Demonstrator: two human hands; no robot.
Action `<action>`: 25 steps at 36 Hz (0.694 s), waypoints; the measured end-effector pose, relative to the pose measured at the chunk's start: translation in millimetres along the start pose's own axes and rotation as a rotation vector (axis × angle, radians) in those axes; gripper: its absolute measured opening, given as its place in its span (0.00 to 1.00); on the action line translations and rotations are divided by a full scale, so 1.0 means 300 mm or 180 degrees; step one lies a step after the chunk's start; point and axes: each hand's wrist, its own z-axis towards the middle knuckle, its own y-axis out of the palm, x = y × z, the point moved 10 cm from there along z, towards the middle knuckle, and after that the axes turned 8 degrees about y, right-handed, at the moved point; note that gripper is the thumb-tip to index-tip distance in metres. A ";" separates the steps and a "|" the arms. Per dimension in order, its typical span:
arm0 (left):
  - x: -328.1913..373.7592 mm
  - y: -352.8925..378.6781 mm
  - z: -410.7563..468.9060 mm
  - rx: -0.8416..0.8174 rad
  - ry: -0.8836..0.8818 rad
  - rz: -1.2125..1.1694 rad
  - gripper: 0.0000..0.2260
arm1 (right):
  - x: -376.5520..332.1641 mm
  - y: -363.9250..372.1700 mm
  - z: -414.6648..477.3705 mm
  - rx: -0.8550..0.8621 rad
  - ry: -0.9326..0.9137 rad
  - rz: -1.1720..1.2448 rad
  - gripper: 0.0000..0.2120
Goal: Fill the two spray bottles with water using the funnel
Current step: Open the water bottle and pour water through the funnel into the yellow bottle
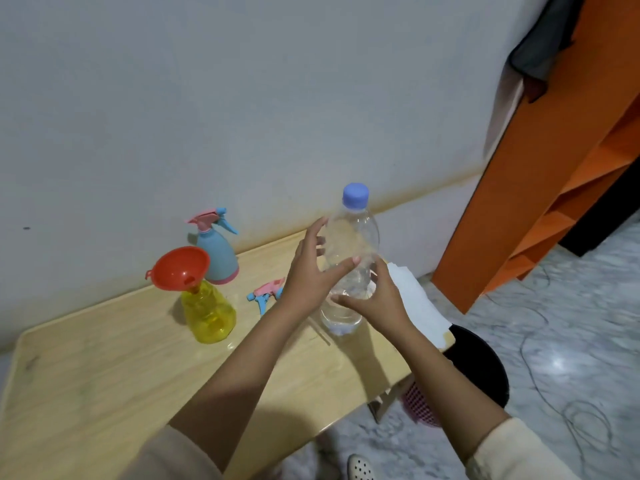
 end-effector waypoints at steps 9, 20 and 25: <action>0.258 -0.045 0.141 -0.0374 0.0501 -0.0201 0.20 | -0.268 -0.021 0.056 -0.0317 -0.0578 0.0052 0.53; 0.275 -0.002 0.191 -0.0571 0.0479 0.0188 0.13 | -0.257 -0.038 0.084 -0.0319 -0.0501 -0.0017 0.48; 0.290 -0.053 0.153 0.0601 0.0534 0.0458 0.17 | -0.265 -0.039 0.078 -0.0146 -0.0635 -0.0009 0.45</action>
